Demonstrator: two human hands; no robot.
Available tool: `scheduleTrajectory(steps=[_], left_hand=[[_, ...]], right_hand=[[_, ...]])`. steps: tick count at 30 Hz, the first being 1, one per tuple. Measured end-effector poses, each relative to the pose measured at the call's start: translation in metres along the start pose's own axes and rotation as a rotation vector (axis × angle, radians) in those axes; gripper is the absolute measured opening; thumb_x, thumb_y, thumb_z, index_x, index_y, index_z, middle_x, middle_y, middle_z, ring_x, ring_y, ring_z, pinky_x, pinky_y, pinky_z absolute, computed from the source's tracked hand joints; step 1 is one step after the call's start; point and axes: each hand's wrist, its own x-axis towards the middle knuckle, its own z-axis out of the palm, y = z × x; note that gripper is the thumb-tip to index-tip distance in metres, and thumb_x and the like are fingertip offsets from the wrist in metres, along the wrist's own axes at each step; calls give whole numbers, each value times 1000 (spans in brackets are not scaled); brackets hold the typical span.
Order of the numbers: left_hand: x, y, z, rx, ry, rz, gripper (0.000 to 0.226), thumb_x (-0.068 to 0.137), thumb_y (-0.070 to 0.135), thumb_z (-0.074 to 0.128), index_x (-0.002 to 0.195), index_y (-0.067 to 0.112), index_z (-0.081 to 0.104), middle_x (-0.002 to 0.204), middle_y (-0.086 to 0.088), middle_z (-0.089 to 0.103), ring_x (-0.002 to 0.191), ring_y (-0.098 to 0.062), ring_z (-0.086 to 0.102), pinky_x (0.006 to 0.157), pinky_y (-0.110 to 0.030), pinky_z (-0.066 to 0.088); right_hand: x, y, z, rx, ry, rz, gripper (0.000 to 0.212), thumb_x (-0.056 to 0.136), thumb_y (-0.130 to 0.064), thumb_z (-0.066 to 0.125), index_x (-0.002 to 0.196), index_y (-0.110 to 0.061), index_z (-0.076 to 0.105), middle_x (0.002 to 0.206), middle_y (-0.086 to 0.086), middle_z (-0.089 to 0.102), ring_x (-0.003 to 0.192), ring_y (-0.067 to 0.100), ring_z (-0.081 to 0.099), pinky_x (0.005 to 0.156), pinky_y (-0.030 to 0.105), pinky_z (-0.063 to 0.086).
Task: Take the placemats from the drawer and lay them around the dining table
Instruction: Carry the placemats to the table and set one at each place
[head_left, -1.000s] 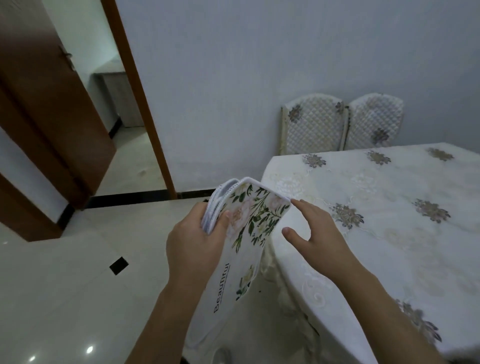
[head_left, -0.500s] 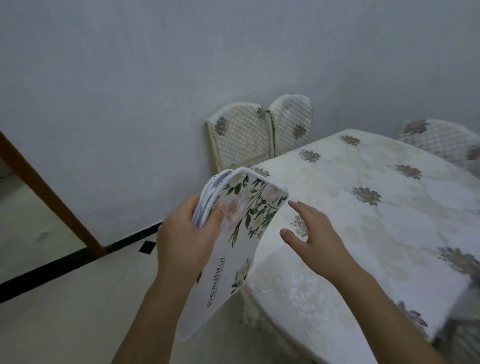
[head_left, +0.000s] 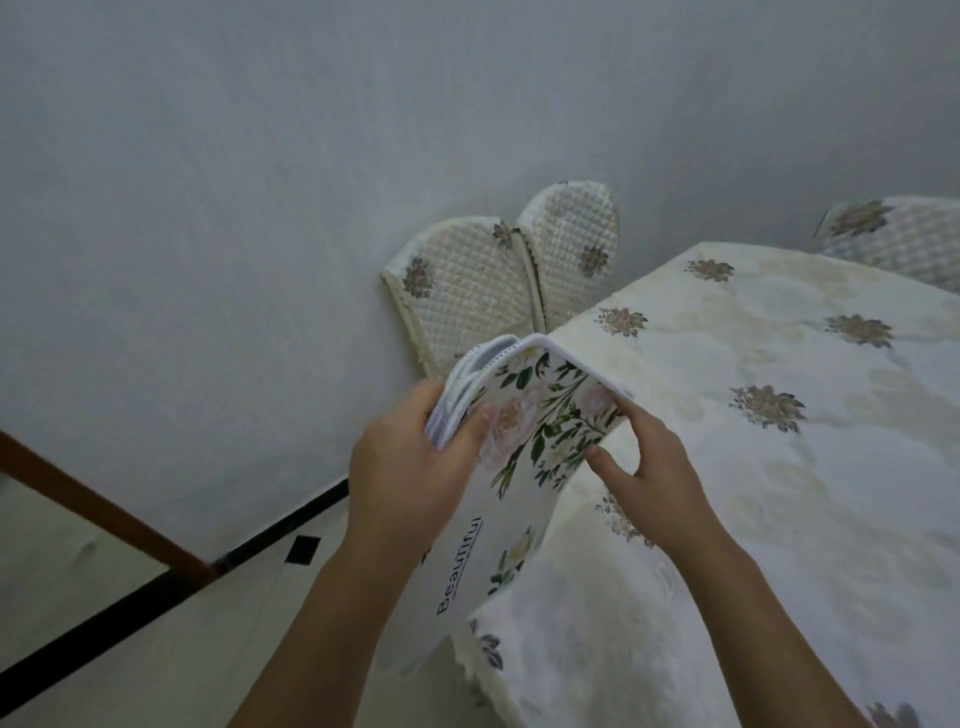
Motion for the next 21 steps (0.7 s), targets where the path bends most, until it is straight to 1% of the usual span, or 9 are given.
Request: scheduleTrajectory(steps=[3,5,6,8,13,16,18,20,21], left_hand=[[21,-1,15,25,-18,8,16,87,44,66,76,40,54,72,22,61,61,-1,57,49,-13,37],[38,-2,28,12,-33,-5,13,87,45,66,81,36,60,71,16,62,63,-5,59,52,-23,46],[47,-1,36,-4,-50,-15,11,87,45,66,86,35,63,72,15,64,64,-5,60,55,-29,51],[63,2,54,-42,-95,-11,12,87,46,66,92,35,66,75,16,65,67,-3,62,61,-35,55],[99,15,104,-189,-216,19,15,87,45,67,85,31,66,74,9,65,68,-9,62,64,-43,56],[121,18,140,-302,-323,57,25,87,51,65,91,26,66,80,2,68,77,-21,67,69,-50,57],[132,21,163,-341,-402,78,32,88,52,64,85,20,62,75,-4,65,69,-24,64,63,-48,57],[140,27,181,-349,-455,127,34,89,45,65,73,18,55,60,0,54,53,-14,49,51,-35,44],[144,29,189,-351,-480,146,35,90,43,65,69,18,52,57,0,48,48,-10,41,49,-32,37]], right_hand=[[16,6,-2,-3,9,19,63,92,-39,61,148,-34,32,147,-11,41,136,14,34,102,28,28],[24,12,-9,-24,22,44,62,93,-40,60,148,-33,31,149,-11,39,138,13,32,104,28,27],[27,17,-13,-41,31,66,63,93,-41,59,149,-32,30,151,-11,37,139,13,31,106,30,28],[32,28,-23,-70,55,110,65,93,-42,58,150,-30,28,153,-11,34,140,13,28,110,33,27],[41,53,-46,-166,117,250,71,93,-50,54,153,-27,23,157,-7,28,144,15,23,116,39,27],[42,61,-60,-211,194,320,71,93,-50,54,153,-28,22,157,-8,28,144,15,23,115,38,26],[41,62,-69,-236,253,383,70,94,-50,53,153,-29,22,157,-7,29,144,15,23,115,37,26],[39,63,-75,-255,307,453,69,94,-50,54,152,-30,23,156,-7,30,143,15,25,115,37,27],[38,63,-76,-264,327,487,69,94,-50,54,152,-30,23,156,-7,30,143,15,25,115,38,28]])
